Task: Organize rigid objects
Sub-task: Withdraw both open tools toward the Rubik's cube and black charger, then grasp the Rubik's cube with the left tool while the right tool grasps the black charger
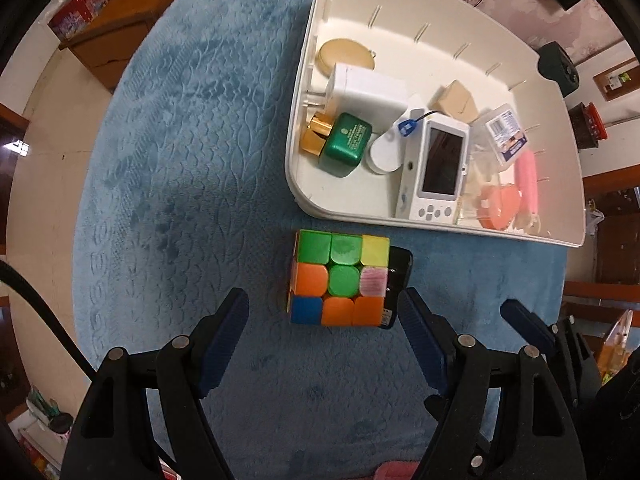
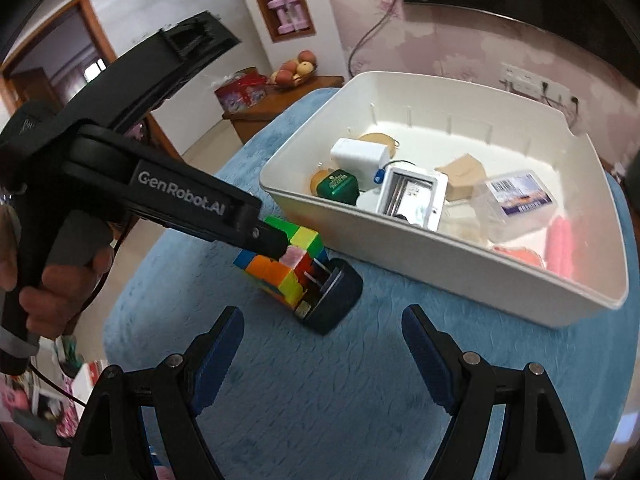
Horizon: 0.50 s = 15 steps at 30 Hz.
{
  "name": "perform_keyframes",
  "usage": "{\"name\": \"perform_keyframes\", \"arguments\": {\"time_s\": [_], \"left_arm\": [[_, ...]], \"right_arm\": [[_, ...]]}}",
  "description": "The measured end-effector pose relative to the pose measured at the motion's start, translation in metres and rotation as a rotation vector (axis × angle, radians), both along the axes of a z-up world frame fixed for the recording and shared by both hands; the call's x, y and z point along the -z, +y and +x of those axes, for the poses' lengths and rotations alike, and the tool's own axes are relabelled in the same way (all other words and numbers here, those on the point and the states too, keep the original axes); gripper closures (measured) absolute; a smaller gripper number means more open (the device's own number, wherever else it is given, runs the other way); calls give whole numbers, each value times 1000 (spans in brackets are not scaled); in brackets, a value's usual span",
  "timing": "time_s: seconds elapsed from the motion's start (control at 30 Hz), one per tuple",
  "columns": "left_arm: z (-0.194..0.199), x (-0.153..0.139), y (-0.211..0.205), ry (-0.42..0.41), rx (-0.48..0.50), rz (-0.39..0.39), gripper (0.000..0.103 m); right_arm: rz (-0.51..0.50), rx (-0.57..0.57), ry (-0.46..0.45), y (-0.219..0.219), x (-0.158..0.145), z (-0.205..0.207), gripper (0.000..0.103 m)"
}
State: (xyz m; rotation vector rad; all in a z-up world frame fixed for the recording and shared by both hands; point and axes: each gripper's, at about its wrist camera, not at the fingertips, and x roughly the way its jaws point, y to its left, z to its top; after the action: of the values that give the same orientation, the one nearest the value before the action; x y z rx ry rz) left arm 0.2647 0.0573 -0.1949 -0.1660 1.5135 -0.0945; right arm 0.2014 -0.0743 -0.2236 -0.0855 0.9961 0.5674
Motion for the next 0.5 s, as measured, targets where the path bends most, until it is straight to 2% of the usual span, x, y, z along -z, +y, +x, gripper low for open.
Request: {"name": "perform_keyframes", "arguments": {"time_s": [0.17,0.5], "left_arm": [[6,10,2,45,-11,-13,23],[9,23,-1,98,-3,-12,23]], "right_arm": [[-58,-87,-78,12,11,9,21],[-139,-290,-144,27,39,10,21]]}}
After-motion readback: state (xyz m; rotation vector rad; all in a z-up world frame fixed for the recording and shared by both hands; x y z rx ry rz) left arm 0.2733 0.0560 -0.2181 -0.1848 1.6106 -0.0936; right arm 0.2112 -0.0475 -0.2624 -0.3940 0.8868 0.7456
